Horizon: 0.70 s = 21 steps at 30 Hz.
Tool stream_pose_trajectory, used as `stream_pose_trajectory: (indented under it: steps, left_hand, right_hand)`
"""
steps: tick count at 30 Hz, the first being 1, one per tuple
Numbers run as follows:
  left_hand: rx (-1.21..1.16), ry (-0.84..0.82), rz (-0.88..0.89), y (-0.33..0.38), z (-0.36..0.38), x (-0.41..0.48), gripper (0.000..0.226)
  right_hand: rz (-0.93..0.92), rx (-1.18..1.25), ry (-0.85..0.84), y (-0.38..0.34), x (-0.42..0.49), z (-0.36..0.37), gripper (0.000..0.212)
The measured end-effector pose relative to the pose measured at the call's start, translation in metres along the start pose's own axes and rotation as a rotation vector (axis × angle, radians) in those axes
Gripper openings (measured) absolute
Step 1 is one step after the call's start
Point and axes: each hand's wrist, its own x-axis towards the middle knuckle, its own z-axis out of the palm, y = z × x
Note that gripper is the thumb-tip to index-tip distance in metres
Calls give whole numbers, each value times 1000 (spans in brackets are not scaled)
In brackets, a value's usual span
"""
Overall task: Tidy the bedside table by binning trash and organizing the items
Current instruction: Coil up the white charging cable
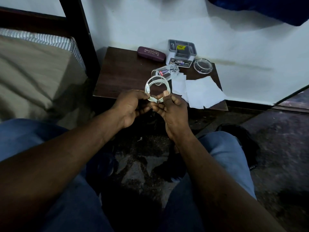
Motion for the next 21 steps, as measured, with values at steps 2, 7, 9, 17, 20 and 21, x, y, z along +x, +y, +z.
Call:
stream_pose_trajectory:
  steps: [2,7,9,17,20,21]
  left_hand:
    - [13,-3,-4,1,-1,-1,15]
    - [97,77,102,5,-2,0,17]
    - [167,111,195,6,-3,4,20]
    - [364,122,505,14,-13,10,25]
    - [431,113,552,17,-17,12,20]
    - [454,124,545,17,-18,14,21]
  right_hand:
    - [1,-7,7,0,0,0,29]
    - [6,-53,32,2,5,-2,31]
    - [16,-77,23,2,6,-4,32]
    - [12,-181,-71,0,4,-4,33]
    - [16,-190,-90,0,4,-4,33]
    - [18,-193,-102,-1,4,-4,33]
